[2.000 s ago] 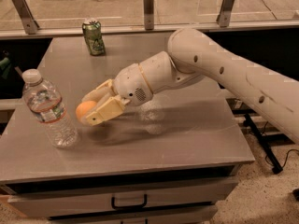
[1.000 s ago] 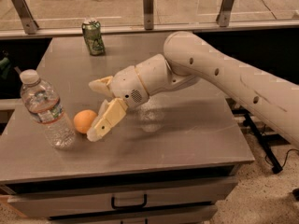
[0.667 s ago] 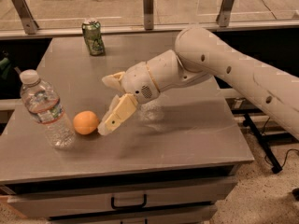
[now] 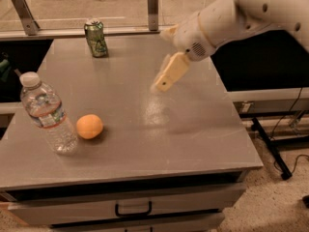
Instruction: Move orange near water bottle
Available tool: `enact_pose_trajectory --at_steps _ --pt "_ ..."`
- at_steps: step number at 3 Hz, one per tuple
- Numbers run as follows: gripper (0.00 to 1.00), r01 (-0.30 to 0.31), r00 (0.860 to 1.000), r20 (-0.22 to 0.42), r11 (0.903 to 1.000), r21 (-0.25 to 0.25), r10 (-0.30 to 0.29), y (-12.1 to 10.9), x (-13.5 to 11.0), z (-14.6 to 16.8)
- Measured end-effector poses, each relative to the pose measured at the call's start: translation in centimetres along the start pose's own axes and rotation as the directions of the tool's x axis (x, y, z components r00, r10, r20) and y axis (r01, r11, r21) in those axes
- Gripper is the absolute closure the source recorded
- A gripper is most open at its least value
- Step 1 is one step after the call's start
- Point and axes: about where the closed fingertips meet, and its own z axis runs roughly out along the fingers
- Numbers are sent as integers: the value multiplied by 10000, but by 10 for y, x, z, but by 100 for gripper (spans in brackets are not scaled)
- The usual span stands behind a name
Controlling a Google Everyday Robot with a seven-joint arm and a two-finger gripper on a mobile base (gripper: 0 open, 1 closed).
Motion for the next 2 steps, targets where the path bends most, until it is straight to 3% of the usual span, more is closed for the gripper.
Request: enact_pose_trajectory --at_steps 1,2 --pt "0 948 9838 -1675 9788 1814 -643 -65 26 -66" --pt "0 1182 9748 -2134 9622 2452 -654 -85 33 -93"
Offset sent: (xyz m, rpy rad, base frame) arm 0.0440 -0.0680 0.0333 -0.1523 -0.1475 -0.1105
